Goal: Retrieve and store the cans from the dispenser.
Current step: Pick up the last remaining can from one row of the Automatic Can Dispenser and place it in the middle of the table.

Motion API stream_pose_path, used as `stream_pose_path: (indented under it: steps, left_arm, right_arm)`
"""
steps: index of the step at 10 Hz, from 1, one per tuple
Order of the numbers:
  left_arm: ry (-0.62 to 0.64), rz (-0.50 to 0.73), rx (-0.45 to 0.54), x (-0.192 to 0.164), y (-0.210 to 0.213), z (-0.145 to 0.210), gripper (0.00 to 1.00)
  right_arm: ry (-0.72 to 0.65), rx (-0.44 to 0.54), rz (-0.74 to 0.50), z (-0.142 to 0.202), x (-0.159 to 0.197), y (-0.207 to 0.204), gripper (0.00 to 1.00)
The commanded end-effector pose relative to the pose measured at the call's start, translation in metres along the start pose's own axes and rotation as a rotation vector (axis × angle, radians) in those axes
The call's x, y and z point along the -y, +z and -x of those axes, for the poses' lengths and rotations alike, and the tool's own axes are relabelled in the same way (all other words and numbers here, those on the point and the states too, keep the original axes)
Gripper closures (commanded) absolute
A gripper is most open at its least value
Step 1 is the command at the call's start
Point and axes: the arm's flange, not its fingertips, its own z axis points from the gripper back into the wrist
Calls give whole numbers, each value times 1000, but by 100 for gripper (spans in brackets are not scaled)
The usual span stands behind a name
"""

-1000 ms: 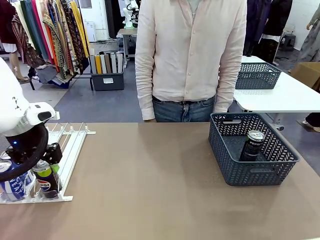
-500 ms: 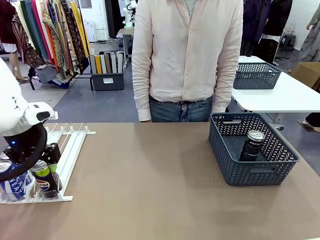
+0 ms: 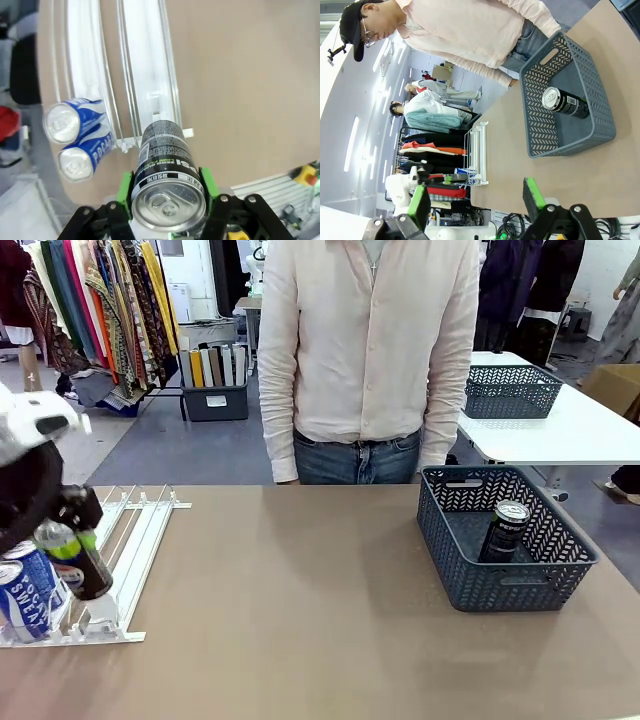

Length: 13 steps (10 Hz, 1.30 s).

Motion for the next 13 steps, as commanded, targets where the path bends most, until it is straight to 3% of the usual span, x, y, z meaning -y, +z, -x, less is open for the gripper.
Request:
stream_pose_path:
  steps: [1,5,6,10,12,13]
  left_arm:
    - [-26,79,43,19,60,3,100]
    - [22,91,119,-4,84,21,100]
    - [-21,117,78,13,88,11,100]
    - [-31,125,66,12,82,14,100]
    - [1,133,43,80,65,2,100]
    - [-58,152,18,127,47,-19,100]
  right_arm:
    - [25,14,-30,-3,-3,1,0]
    - [25,14,-30,-3,-3,1,0]
    - [25,14,-30,-3,-3,1,0]
    - [25,14,-30,-3,-3,1,0]
    - [25,14,-30,-3,-3,1,0]
    - [25,14,-30,-3,-3,1,0]
